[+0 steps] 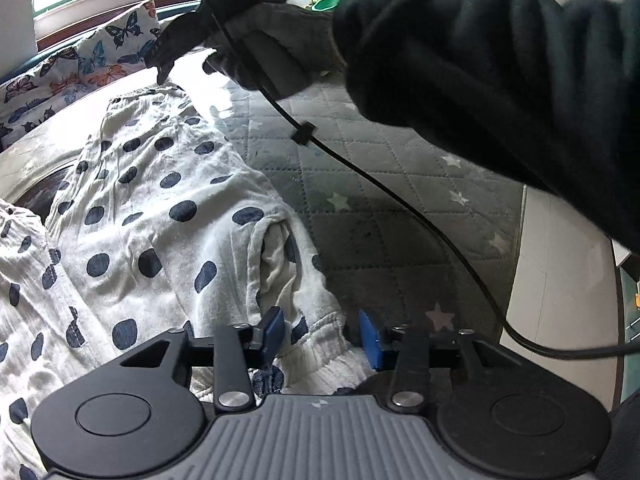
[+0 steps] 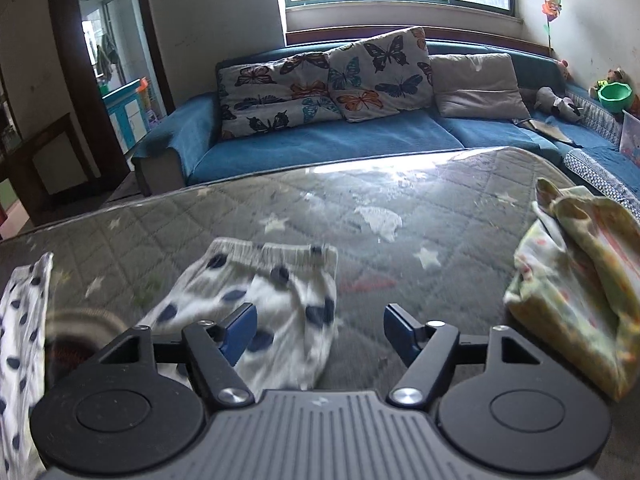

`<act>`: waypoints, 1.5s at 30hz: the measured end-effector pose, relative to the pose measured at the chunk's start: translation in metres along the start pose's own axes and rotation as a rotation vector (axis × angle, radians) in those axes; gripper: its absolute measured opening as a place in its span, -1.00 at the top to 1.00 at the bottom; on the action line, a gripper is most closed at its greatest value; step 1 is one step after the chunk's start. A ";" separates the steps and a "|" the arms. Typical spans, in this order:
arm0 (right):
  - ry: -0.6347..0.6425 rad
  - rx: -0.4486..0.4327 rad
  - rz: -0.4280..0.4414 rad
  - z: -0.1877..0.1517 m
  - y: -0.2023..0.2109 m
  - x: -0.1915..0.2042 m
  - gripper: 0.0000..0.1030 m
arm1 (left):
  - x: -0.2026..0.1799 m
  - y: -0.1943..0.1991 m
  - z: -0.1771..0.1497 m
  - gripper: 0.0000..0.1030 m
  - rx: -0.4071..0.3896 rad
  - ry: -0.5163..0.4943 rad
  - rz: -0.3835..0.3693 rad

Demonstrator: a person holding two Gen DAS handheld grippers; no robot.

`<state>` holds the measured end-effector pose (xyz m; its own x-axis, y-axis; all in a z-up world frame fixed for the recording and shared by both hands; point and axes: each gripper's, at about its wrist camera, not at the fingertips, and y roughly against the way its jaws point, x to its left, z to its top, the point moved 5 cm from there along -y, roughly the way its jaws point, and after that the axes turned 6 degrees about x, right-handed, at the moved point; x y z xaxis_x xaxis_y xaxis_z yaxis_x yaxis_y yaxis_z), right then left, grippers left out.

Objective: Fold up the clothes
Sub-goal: 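Grasp the waistband of the polka-dot pants with the right gripper, then lift the pants by the waistband with the right gripper, hanging them up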

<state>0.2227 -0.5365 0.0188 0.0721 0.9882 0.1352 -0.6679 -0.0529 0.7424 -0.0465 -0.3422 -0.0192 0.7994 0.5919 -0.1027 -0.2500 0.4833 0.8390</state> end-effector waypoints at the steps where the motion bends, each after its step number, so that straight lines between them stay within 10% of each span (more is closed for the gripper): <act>1: -0.004 0.005 0.001 0.005 -0.007 -0.001 -0.19 | 0.000 0.000 0.000 0.17 -0.001 0.000 0.000; 23: 0.006 0.051 -0.038 0.023 -0.048 0.006 0.75 | 0.010 0.009 -0.001 0.63 -0.035 0.075 -0.048; 45: 0.061 -0.013 -0.015 0.078 -0.005 0.100 0.86 | 0.070 0.113 -0.049 0.75 -0.268 0.340 -0.066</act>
<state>0.2904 -0.4487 0.0798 0.0370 0.9958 0.0833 -0.6765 -0.0363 0.7356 -0.0455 -0.2148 0.0421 0.6046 0.7109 -0.3592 -0.3729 0.6511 0.6610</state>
